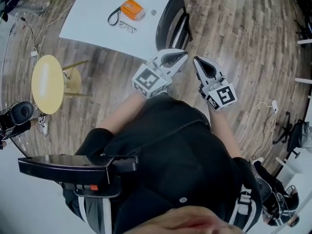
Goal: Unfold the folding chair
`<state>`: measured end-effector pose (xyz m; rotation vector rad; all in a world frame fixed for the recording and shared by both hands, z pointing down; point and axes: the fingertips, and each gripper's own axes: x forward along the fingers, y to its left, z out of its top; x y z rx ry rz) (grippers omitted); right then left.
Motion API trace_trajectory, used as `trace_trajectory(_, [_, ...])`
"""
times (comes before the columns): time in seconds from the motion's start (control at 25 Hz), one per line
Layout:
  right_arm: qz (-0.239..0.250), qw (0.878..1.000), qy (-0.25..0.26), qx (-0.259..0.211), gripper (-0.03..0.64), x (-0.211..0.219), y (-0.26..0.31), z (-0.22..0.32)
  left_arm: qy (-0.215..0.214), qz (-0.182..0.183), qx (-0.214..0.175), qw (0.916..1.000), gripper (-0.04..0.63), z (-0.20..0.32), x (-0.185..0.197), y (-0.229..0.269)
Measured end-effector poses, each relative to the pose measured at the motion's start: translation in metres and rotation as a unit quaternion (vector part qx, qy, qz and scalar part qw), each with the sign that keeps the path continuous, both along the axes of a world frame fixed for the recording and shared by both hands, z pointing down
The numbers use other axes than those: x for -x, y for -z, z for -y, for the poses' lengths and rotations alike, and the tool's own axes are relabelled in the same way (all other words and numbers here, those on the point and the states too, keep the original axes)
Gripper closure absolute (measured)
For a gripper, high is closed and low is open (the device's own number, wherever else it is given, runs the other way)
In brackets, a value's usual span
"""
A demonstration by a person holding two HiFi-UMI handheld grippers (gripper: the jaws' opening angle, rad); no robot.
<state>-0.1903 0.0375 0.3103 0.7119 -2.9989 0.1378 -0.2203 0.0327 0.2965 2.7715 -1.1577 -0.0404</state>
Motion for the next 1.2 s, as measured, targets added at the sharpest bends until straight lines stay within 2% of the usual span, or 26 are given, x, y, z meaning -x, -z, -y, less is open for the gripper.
trace_trajectory(0.32, [-0.024, 1.000, -0.001, 0.010, 0.609, 0.053, -0.013, 0.028, 0.039, -0.013, 0.011, 0.9991, 0.591, 0.029, 0.066, -0.011])
trace_trajectory(0.44, [-0.031, 0.999, -0.031, 0.021, 0.609, 0.056, -0.026, 0.048, 0.057, -0.016, 0.022, 0.9980, 0.591, 0.043, 0.080, -0.022])
trace_trajectory(0.56, [-0.035, 0.997, -0.060, 0.040, 0.609, 0.061, -0.046, 0.073, 0.078, -0.003, 0.043, 0.9960, 0.591, 0.059, 0.094, -0.043])
trace_trajectory(0.76, [-0.048, 0.994, -0.065, 0.067, 0.609, 0.077, -0.082, 0.105, 0.100, 0.019, 0.093, 0.9904, 0.589, 0.085, 0.109, -0.082])
trace_trajectory(0.92, [-0.065, 0.991, -0.063, 0.094, 0.607, 0.088, -0.118, 0.131, 0.133, 0.031, 0.133, 0.9816, 0.589, 0.110, 0.124, -0.115])
trace_trajectory(1.04, [-0.079, 0.989, -0.059, 0.107, 0.607, 0.094, -0.141, 0.143, 0.157, 0.049, 0.176, 0.9705, 0.582, 0.128, 0.134, -0.145])
trace_trajectory(1.2, [-0.080, 0.986, -0.060, 0.137, 0.607, 0.099, -0.164, 0.159, 0.163, 0.073, 0.239, 0.9544, 0.517, 0.148, 0.138, -0.184])
